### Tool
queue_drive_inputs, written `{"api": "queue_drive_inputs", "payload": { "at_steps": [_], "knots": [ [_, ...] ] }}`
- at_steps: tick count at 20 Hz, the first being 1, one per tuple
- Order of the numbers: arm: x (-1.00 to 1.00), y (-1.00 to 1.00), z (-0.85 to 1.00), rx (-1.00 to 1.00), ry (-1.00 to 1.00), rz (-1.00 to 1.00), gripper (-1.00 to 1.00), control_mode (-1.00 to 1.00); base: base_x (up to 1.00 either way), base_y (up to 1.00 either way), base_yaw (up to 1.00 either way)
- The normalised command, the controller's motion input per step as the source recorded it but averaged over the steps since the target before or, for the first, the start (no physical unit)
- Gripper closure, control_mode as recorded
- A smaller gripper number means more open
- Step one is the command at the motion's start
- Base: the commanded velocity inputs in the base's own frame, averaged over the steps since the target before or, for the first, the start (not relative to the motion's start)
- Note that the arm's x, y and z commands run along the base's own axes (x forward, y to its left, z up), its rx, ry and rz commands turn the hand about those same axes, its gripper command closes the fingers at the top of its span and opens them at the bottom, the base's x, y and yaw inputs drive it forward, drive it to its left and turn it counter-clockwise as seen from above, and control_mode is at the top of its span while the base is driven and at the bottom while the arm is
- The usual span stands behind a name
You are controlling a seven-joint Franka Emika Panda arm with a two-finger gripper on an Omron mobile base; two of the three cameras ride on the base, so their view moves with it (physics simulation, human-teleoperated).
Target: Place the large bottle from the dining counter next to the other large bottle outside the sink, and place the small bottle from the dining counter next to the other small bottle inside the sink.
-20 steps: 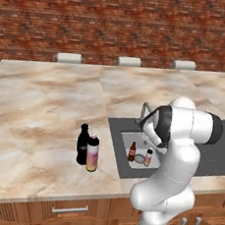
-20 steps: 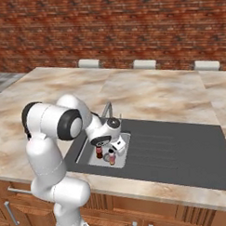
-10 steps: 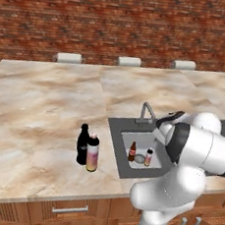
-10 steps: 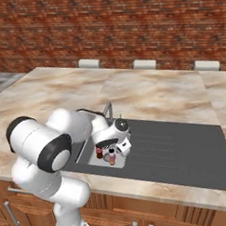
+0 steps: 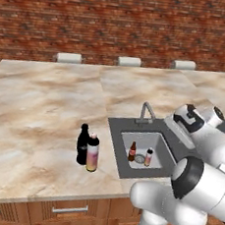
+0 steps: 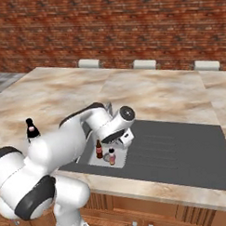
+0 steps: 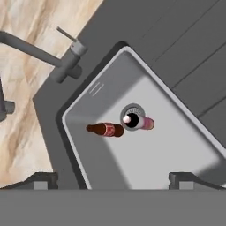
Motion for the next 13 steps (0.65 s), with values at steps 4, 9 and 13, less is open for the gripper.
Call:
{"api": "queue_drive_inputs", "payload": {
  "at_steps": [4, 9, 13],
  "knots": [
    [-0.33, -0.20, 0.91, 0.10, 0.00, 0.00, -1.00, -1.00, 0.00, 0.00, 0.00],
    [-0.57, -0.23, 0.72, 0.10, -0.03, 0.00, -1.00, -1.00, 0.00, 0.00, 0.00],
    [-0.65, -0.03, 0.48, 0.07, -0.10, 0.00, -1.00, -1.00, 0.00, 0.00, 0.00]
  ]
}}
